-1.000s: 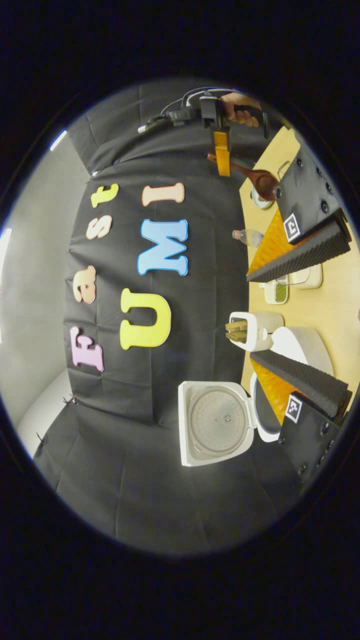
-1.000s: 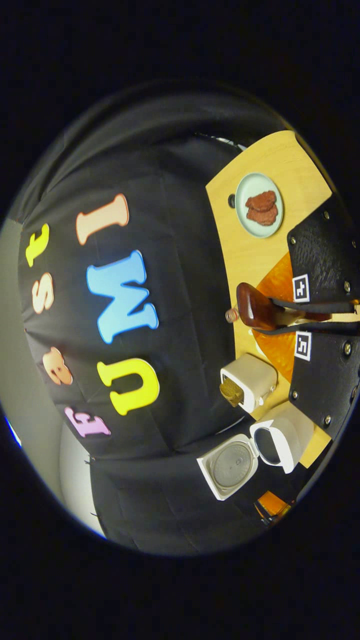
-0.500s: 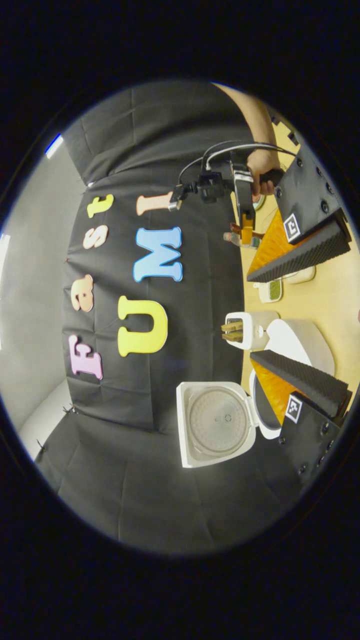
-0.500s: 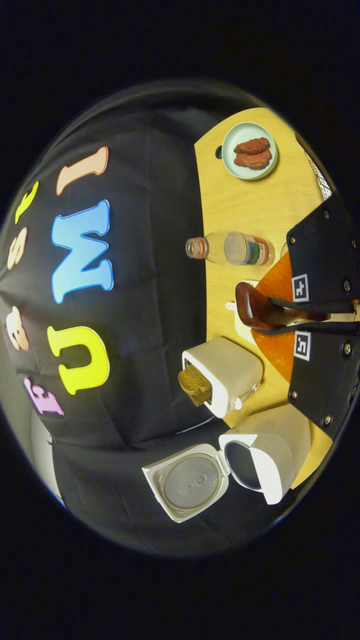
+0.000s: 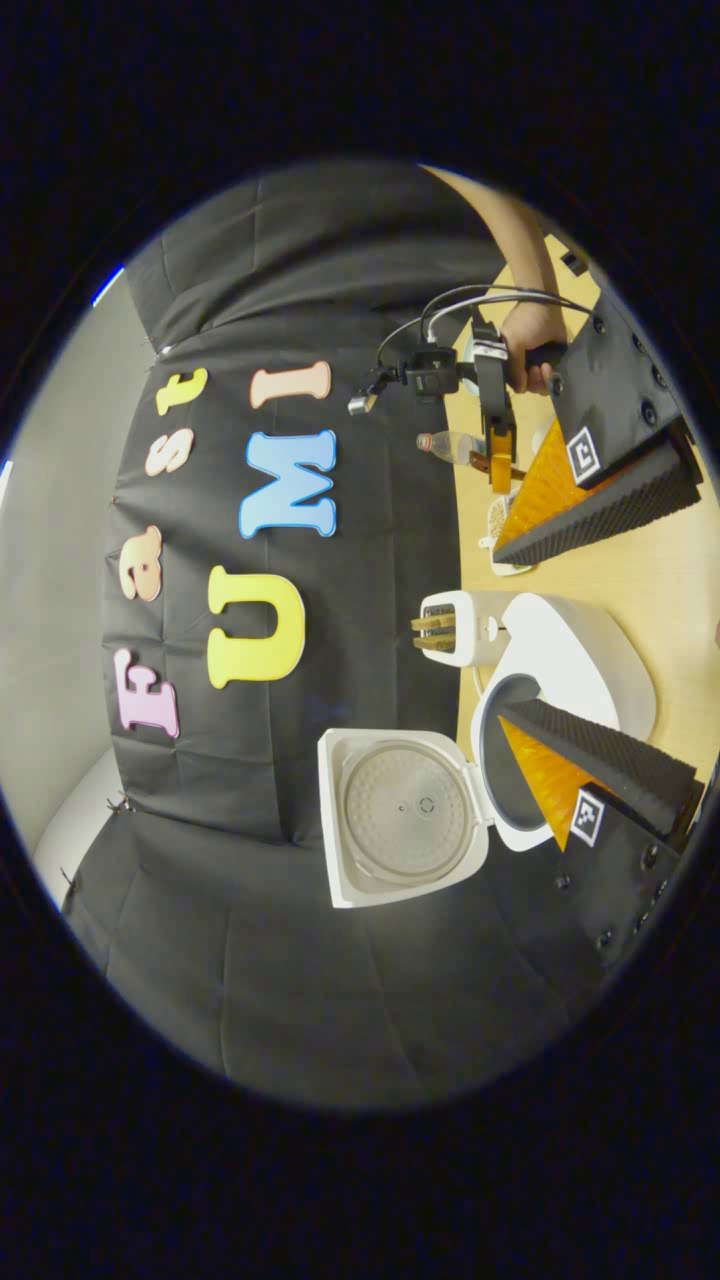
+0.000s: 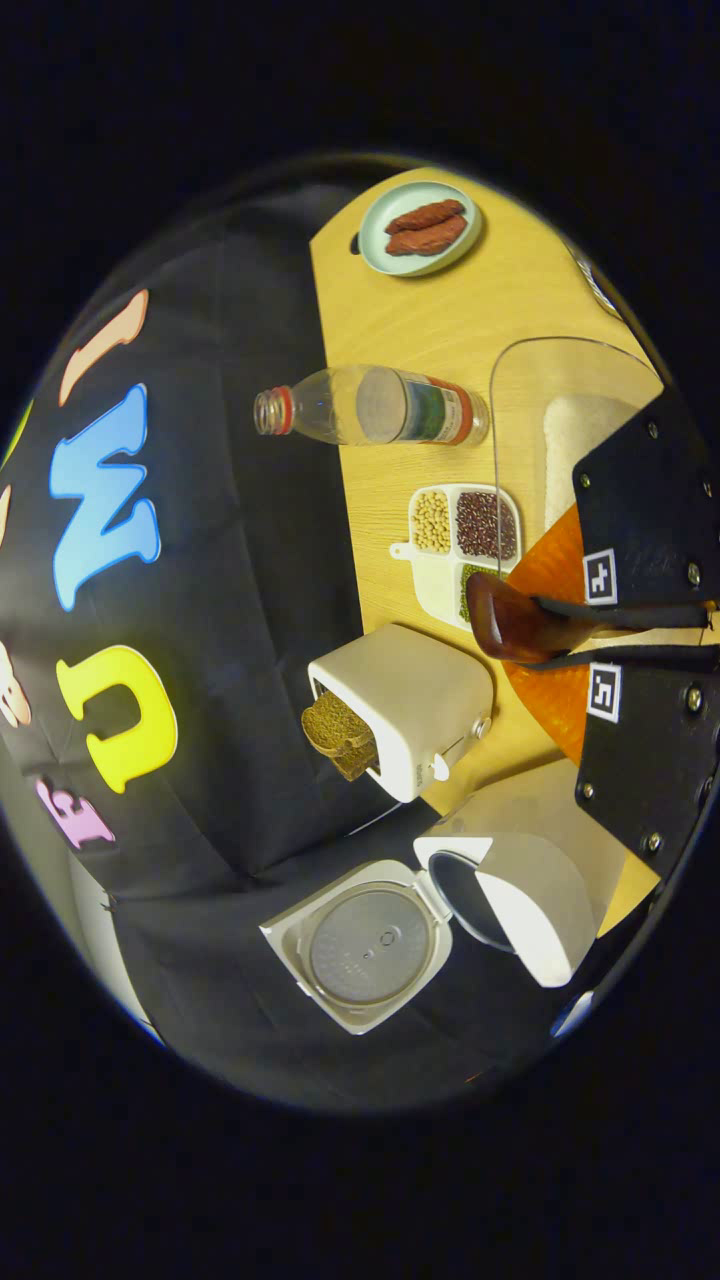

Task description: Close the left gripper, press the button to open the rice cooker; take a wooden spoon from the chopstick holder with the right hand, scoop a spoonful of rice and pour it into the rice cooker, then put the wooden spoon back into the chopstick holder.

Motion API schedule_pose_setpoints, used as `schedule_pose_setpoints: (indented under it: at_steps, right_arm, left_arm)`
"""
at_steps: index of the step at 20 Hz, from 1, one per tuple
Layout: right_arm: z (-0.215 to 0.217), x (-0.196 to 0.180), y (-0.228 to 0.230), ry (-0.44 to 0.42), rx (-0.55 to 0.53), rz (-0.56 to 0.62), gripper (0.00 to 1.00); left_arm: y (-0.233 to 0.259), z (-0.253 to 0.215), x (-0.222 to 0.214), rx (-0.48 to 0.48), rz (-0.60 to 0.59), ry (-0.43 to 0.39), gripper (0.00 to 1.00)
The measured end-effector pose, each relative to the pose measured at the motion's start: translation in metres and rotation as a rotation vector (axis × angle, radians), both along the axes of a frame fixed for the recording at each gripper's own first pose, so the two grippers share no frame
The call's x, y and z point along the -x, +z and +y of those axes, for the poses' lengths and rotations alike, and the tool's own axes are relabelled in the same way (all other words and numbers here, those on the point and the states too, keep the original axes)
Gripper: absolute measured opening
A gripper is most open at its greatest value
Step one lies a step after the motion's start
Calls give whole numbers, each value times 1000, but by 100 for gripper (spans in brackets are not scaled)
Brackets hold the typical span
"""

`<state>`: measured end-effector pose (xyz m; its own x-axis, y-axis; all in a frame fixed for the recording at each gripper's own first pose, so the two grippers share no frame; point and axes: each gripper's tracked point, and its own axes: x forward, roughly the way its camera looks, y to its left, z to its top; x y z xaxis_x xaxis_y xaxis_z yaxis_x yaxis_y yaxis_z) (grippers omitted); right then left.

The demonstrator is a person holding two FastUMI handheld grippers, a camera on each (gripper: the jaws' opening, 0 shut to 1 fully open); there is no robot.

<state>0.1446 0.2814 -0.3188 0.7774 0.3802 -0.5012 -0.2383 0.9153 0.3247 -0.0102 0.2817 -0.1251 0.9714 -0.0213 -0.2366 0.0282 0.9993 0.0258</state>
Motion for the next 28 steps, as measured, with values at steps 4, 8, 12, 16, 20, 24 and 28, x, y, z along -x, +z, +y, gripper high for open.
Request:
schedule_pose_setpoints:
  at_steps: [4, 8, 12, 16, 20, 24, 28]
  right_arm:
    - [-32, 0, 3, -134, -248, 77, 7]
    - [-69, -3, 25, -218, -370, 55, 7]
    - [-89, 0, 70, -253, -501, -1, 7]
    - [-89, 6, 116, -270, -660, -30, 7]
    - [-70, 12, 154, -268, -848, -12, 7]
    - [-37, 13, 179, -202, -910, -13, 11]
    - [3, 15, 191, -134, -925, 1, 6]
  left_arm:
    - [0, -3, -3, 44, 14, -6, 95]
    - [3, 3, -4, 94, 5, 9, 96]
    - [3, 2, -4, 75, 9, -6, 95]
    - [1, -1, -1, 72, 14, -18, 95]
    - [4, 3, 5, 81, 0, -15, 95]
    - [7, 9, 13, 50, -17, -30, 93]
    - [11, 21, 18, 34, -35, -37, 93]
